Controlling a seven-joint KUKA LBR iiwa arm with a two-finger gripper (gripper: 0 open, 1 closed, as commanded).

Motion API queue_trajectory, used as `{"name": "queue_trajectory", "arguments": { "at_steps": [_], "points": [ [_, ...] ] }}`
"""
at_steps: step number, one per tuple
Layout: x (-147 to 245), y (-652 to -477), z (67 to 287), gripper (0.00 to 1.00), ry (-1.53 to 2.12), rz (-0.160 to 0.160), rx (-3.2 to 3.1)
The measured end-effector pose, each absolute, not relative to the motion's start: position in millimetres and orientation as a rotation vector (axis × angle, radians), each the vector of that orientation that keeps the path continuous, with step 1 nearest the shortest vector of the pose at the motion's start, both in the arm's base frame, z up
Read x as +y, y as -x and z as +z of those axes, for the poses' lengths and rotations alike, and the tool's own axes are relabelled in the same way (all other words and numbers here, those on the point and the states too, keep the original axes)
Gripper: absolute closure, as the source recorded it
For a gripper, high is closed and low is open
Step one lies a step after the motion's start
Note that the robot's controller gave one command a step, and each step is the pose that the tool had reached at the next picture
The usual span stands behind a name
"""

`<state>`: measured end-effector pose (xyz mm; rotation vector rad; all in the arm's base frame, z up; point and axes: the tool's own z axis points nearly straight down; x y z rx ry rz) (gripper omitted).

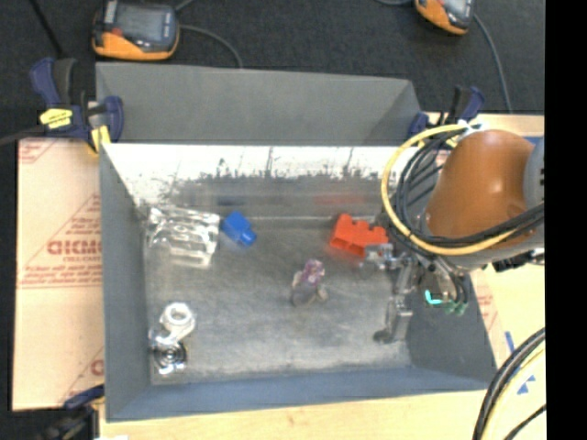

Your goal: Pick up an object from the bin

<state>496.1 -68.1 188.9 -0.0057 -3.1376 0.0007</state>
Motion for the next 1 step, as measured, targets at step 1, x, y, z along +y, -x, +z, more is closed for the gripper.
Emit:
{"name": "queue_trajectory", "arguments": {
  "at_steps": [1],
  "points": [
    [-23.1, -529.7, 104.8, 0.0, 0.2, -0.003, -3.133]
  ]
}}
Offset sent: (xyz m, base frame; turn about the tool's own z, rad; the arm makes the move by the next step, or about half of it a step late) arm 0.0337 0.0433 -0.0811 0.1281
